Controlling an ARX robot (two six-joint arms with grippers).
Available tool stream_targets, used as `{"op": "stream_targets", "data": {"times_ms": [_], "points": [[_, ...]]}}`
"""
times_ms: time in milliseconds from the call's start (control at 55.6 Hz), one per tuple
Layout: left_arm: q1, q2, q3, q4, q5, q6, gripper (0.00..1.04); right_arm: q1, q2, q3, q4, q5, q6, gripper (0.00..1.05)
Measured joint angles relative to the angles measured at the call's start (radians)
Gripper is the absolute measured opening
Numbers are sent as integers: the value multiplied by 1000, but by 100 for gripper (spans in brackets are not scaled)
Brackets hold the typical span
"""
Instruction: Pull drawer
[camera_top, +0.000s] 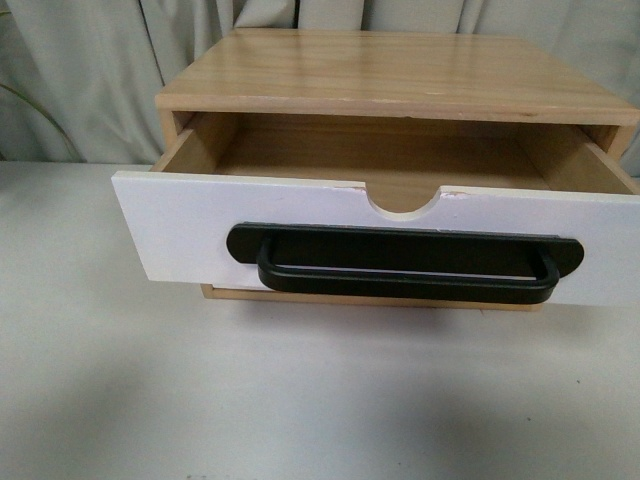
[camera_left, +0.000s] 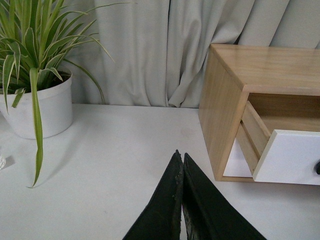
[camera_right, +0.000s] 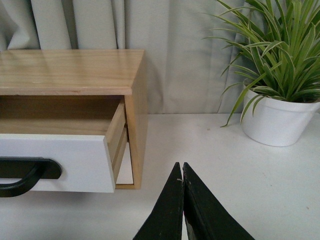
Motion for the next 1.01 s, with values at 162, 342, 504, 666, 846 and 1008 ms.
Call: {"op": "stream_targets", "data": {"times_ms": [162, 342, 504, 666, 846, 1008], "points": [[0, -56, -35, -12, 0, 0, 4, -2, -173, 0, -172, -3, 0, 1], [0, -235, -34, -194, 0, -1, 4, -2, -174, 0, -175, -2, 0, 1], [0, -237, -34, -197, 0, -1, 4, -2, -174, 0, -175, -3, 0, 1], [0, -238, -34, -198, 0, -1, 4, -2, -174, 0, -175, -3, 0, 1], [0, -238, -34, -198, 0, -3, 31, -2, -174, 0, -175, -2, 0, 24], [0, -238, -34, -198, 0, -3, 65, -2, -174, 0, -175, -2, 0, 58]]}}
